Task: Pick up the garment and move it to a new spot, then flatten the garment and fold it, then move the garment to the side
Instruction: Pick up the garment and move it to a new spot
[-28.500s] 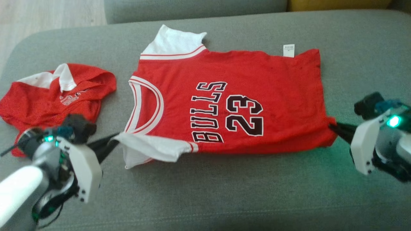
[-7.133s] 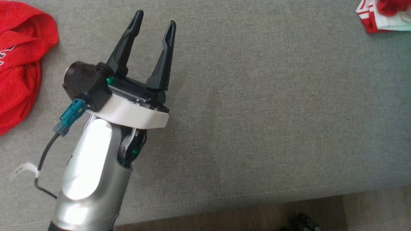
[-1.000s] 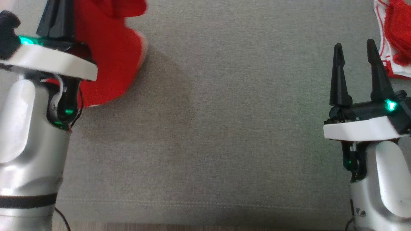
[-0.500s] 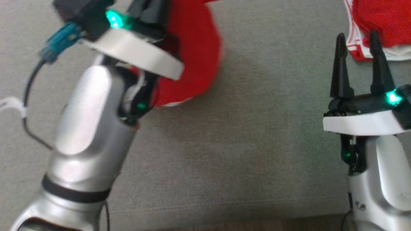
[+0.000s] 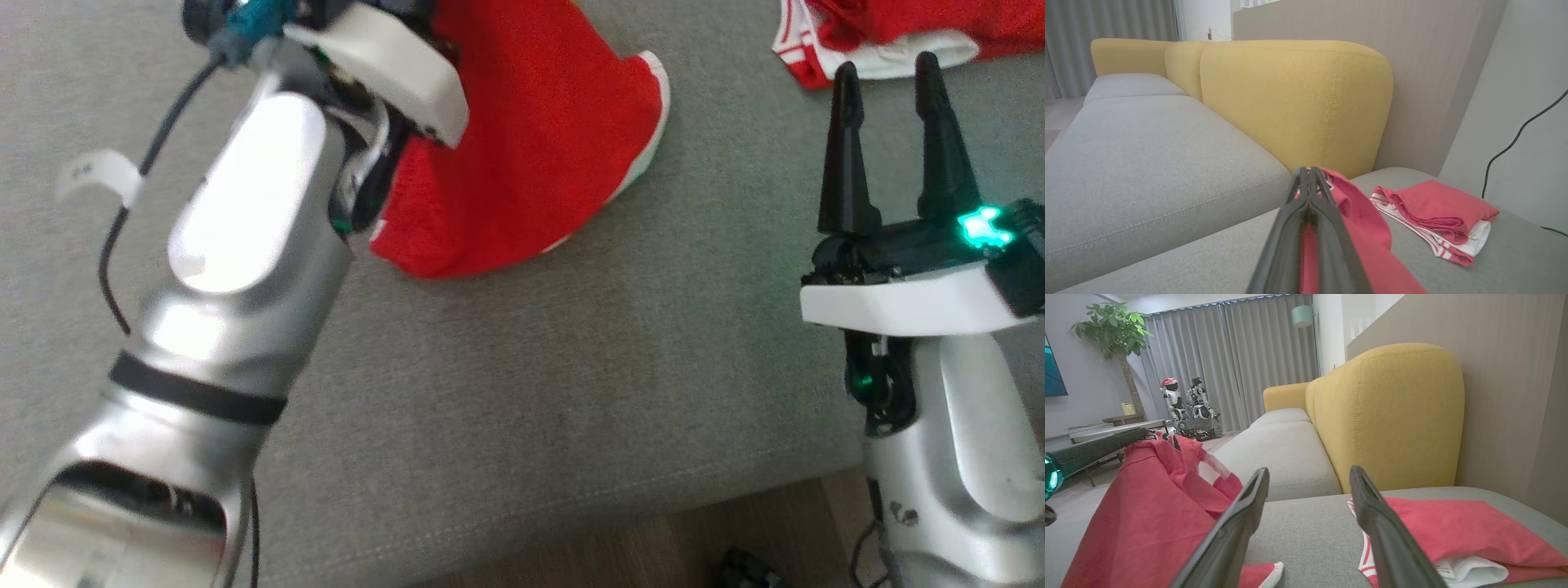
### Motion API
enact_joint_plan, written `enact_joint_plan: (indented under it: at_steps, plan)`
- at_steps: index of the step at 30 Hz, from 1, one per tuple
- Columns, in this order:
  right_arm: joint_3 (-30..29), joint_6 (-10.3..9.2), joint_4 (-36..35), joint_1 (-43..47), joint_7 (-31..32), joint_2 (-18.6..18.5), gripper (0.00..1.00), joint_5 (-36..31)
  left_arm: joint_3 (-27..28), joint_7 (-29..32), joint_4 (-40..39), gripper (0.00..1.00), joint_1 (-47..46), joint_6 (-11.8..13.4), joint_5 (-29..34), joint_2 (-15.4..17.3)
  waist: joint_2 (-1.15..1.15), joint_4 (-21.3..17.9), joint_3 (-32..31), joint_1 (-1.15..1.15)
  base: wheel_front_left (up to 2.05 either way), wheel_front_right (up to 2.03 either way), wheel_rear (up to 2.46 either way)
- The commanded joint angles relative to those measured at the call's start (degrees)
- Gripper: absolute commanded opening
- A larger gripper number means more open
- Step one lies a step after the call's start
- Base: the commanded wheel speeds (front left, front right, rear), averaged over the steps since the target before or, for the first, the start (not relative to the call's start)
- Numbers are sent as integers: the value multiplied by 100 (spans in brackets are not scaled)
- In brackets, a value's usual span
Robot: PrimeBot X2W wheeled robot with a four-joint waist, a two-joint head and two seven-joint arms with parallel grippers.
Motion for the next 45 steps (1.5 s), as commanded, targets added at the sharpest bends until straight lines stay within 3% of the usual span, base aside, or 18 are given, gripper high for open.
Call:
enact_joint_plan:
  at_steps: [1,6,7,8,14,22,34,45]
  plan:
    - [165,37,-252,-189,-49,40,100,60,144,-158,67,0,-457,30,89,125,0,-215,207,0,0,0,0]
    - [251,37,-311,-189,-50,40,100,120,154,-475,876,0,-800,130,198,35,0,-311,353,0,0,0,0]
    - [270,37,-310,-186,-50,40,100,124,120,-501,1064,36,-829,147,234,19,0,-309,363,0,0,0,0]
    - [290,37,-309,-184,-50,40,100,121,85,-520,1251,100,-852,175,274,5,0,-298,369,0,0,0,0]
    - [221,37,-276,-140,-51,40,100,28,207,-613,1673,100,-869,208,121,-94,0,34,247,0,0,0,0]
    - [-15,37,-150,-67,-51,40,100,-181,603,-622,943,100,-324,55,67,-7,0,623,-100,0,0,0,0]
    - [-480,37,137,315,69,40,100,-521,1375,-623,-551,100,1830,-96,-12,330,0,1289,-821,0,0,0,0]
    - [-549,37,269,749,134,40,100,-491,1863,-623,-1493,100,3779,-316,5,-32,0,1407,-1226,0,0,0,0]
